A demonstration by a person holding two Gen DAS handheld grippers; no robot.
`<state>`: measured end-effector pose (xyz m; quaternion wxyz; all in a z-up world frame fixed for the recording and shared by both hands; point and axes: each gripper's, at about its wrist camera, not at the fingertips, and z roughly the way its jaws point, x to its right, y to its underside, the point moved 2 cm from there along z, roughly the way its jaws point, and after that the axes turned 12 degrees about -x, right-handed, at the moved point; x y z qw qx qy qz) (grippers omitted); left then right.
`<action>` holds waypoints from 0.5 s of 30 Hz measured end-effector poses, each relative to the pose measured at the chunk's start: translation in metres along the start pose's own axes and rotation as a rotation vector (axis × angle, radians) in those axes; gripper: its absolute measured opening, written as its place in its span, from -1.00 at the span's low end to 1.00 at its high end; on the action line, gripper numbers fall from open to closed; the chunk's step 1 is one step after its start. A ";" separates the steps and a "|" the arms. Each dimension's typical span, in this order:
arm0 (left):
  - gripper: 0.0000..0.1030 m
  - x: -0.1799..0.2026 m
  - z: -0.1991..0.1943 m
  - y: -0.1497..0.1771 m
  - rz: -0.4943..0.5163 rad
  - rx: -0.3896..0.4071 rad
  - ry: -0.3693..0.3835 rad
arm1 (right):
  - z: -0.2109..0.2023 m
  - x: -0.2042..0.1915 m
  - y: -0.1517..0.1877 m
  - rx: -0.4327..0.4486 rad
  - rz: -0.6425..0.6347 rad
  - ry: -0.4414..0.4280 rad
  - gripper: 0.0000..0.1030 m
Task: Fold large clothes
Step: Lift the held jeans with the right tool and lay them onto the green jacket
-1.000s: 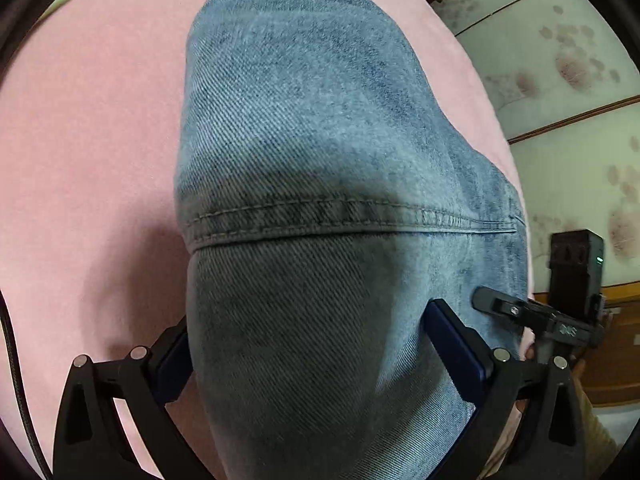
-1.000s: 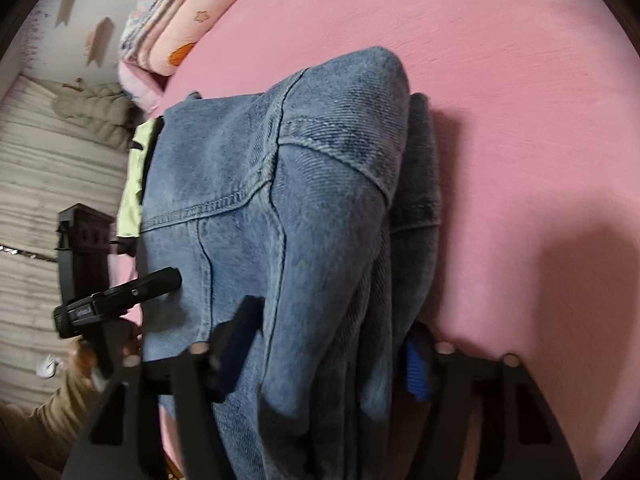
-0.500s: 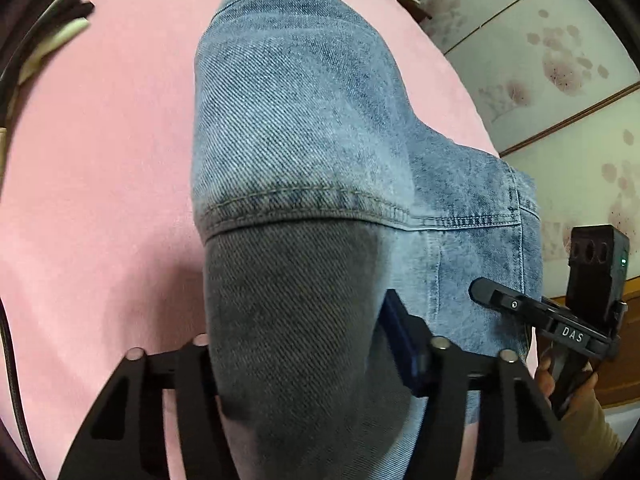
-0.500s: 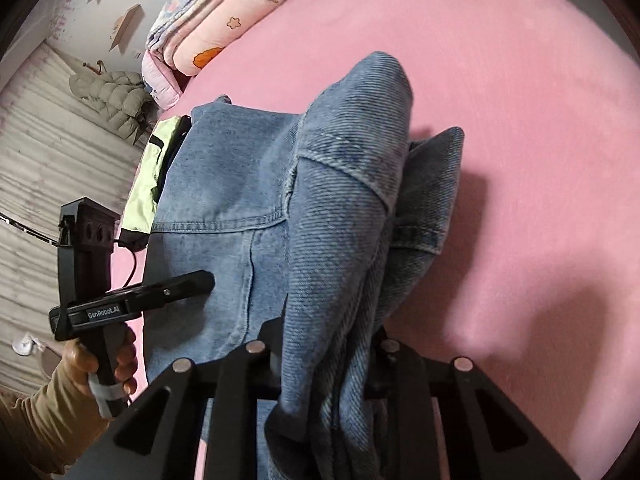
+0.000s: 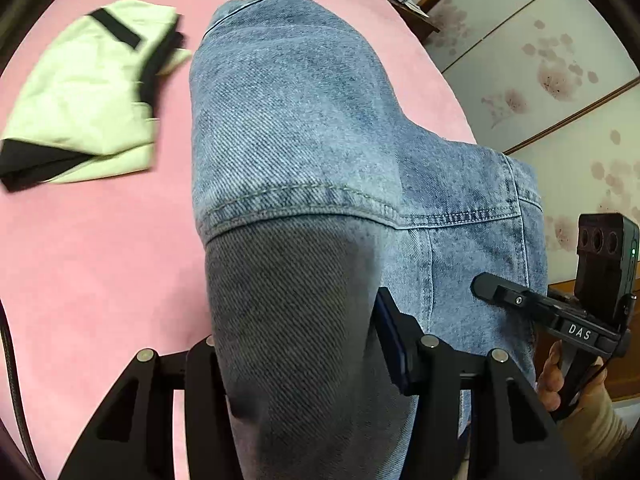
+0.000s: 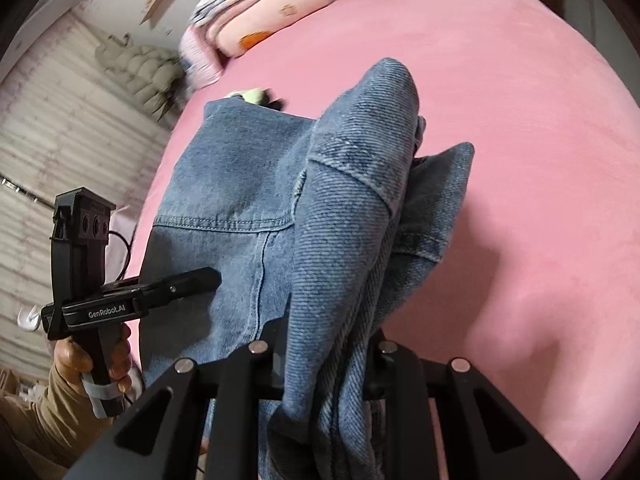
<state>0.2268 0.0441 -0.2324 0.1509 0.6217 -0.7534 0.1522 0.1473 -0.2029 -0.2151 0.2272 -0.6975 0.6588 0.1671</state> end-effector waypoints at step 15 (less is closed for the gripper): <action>-0.02 -0.169 -0.176 -0.081 0.025 0.105 -0.123 | 0.071 -0.199 -0.153 0.024 -0.154 -0.120 -0.62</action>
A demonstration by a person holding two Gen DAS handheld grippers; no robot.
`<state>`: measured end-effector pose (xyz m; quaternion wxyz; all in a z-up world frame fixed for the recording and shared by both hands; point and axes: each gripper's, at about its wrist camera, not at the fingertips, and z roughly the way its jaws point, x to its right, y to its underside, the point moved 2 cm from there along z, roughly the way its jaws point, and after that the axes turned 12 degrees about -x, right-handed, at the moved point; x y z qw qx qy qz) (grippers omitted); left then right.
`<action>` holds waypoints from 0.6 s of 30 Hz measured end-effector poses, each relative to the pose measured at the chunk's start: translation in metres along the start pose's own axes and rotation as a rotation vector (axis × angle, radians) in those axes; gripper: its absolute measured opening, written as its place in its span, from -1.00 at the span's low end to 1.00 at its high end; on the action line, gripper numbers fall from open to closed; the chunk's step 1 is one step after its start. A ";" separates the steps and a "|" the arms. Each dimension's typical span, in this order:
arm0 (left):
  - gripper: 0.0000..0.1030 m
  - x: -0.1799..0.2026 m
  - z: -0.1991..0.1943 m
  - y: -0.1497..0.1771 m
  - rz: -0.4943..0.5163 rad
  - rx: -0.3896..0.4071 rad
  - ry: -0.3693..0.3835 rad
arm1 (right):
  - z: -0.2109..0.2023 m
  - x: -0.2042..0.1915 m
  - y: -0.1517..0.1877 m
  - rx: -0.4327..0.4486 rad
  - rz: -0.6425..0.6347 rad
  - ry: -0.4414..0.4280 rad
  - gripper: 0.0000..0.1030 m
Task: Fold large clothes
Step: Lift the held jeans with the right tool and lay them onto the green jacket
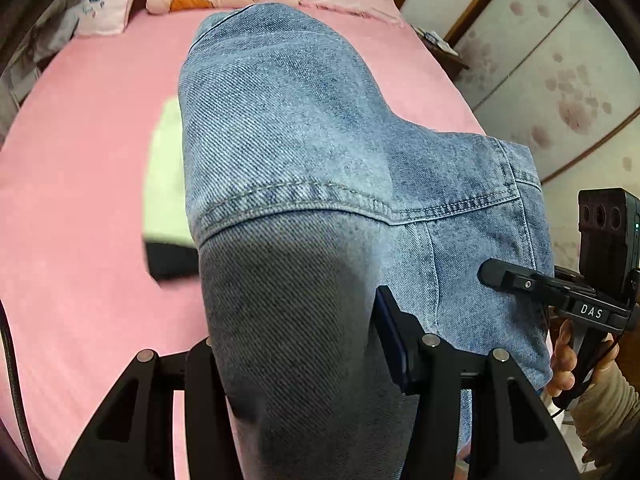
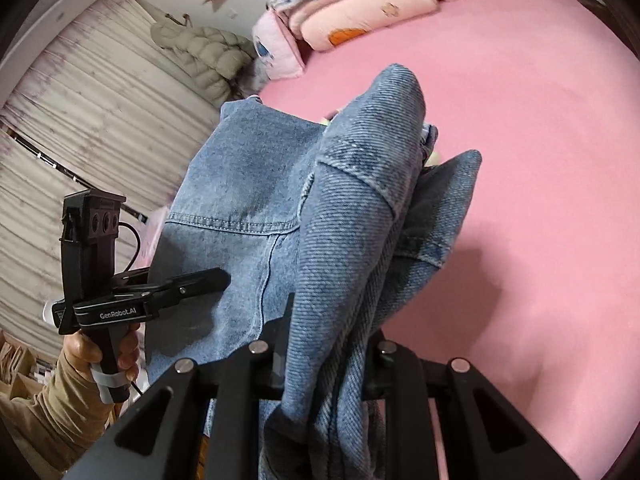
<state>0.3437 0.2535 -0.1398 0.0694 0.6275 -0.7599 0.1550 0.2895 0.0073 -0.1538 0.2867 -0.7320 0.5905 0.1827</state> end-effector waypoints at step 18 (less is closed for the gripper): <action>0.00 -0.160 0.134 -0.181 0.066 0.007 0.025 | 0.158 0.068 -0.166 0.054 0.114 0.015 -0.62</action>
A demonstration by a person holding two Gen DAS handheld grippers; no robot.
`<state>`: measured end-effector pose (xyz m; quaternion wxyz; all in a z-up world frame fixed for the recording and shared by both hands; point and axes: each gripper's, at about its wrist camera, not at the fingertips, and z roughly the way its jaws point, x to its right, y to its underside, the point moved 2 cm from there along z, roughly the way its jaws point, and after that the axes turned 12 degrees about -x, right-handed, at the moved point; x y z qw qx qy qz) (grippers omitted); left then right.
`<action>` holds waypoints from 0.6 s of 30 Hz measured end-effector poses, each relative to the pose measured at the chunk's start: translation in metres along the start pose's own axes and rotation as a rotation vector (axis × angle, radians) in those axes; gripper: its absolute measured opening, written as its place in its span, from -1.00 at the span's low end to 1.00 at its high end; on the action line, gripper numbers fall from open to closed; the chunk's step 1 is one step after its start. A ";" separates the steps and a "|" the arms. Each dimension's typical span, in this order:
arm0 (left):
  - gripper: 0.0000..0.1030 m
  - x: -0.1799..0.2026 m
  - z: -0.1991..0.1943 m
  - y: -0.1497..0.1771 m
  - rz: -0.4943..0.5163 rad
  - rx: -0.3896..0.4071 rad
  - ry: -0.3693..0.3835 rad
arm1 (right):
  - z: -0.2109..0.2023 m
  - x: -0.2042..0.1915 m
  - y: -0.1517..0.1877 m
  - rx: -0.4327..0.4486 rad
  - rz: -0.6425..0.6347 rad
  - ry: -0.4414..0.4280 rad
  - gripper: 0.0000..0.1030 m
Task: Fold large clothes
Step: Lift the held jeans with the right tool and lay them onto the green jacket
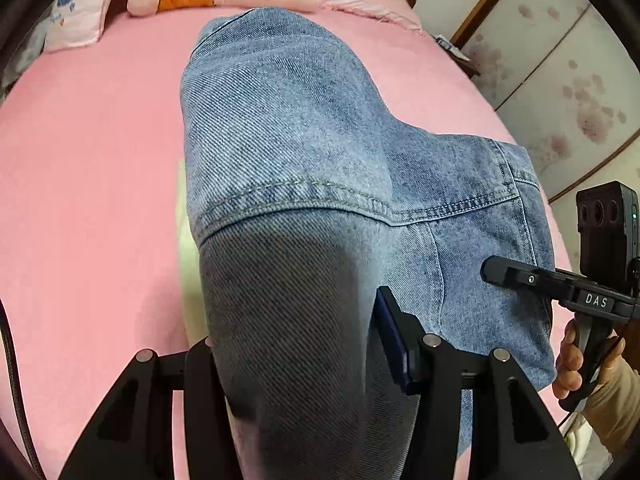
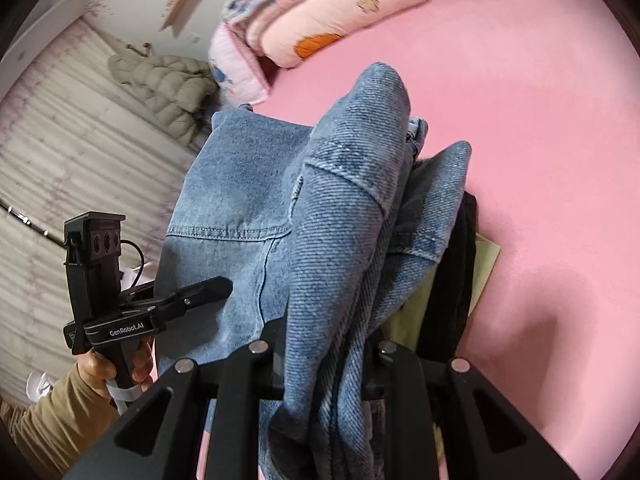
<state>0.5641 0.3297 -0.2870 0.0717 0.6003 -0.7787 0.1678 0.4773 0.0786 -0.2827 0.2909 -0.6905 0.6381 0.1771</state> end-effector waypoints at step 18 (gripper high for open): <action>0.35 -0.033 0.042 0.021 -0.013 0.092 0.070 | 0.063 0.044 -0.008 -0.047 0.038 0.061 -0.31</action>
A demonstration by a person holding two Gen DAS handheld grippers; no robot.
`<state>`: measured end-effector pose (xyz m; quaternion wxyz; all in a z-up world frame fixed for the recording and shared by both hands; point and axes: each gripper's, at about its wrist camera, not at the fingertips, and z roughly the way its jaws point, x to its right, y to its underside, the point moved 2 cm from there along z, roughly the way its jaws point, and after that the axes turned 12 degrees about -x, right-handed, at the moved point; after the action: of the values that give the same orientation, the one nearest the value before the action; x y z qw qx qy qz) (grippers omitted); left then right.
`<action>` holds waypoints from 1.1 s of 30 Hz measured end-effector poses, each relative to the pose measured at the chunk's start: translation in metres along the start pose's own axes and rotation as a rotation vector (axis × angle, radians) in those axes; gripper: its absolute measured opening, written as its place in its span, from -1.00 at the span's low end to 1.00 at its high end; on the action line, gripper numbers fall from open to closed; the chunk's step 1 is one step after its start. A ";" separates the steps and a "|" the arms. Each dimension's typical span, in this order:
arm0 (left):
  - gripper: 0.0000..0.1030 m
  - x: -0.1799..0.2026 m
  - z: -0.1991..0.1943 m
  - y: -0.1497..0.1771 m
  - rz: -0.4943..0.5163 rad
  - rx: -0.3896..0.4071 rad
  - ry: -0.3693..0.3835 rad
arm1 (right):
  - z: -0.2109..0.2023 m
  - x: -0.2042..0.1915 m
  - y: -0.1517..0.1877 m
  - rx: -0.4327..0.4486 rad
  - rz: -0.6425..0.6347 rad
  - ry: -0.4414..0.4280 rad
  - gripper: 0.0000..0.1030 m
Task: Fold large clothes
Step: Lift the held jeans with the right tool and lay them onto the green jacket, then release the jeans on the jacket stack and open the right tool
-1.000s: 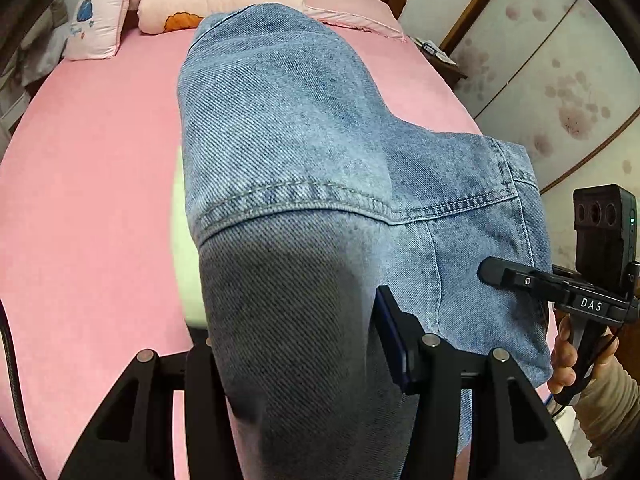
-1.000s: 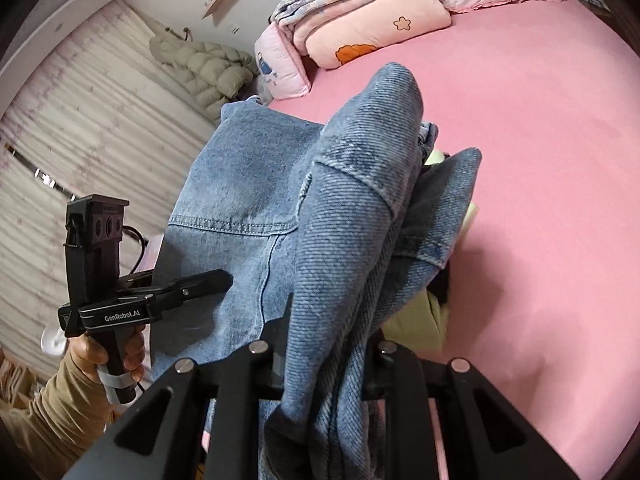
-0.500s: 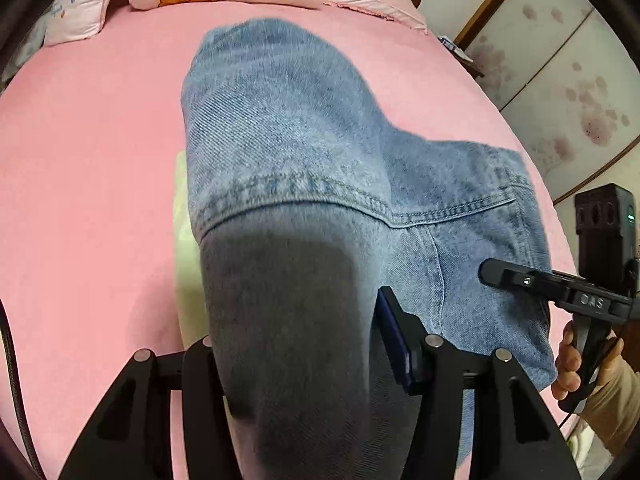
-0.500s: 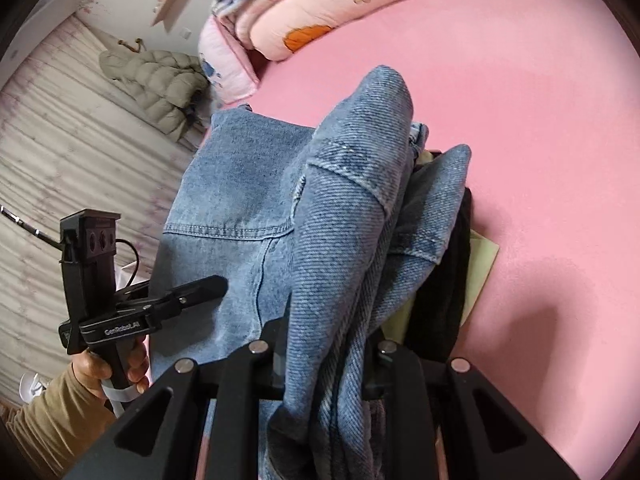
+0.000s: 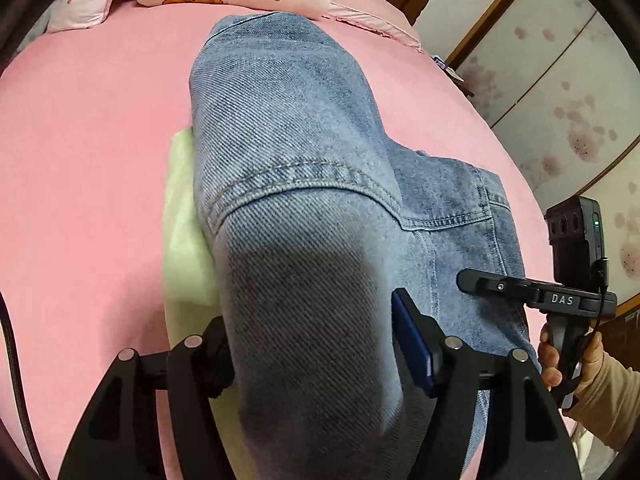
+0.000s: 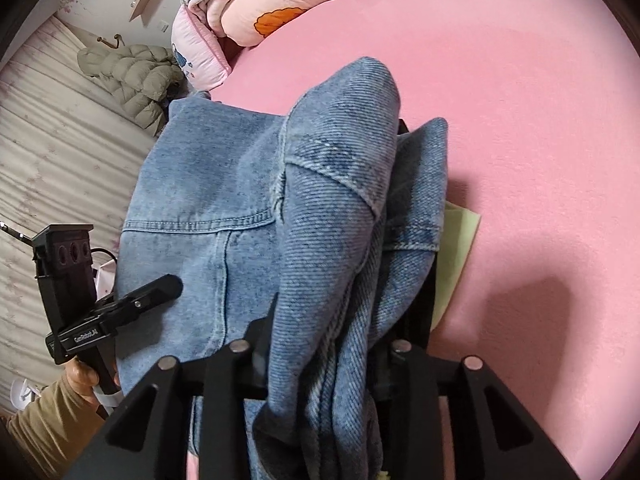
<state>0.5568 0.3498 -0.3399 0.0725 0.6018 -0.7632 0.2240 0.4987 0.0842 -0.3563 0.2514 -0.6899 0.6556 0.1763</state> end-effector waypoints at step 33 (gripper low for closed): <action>-0.64 0.076 -0.038 -0.004 0.004 0.173 -0.421 | -0.047 -0.078 0.005 0.217 -0.214 0.492 -0.67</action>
<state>0.5349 0.2982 -0.2763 -0.1406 0.6377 -0.7406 0.1583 0.4835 0.1206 -0.2742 0.1741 -0.7461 0.6356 -0.0951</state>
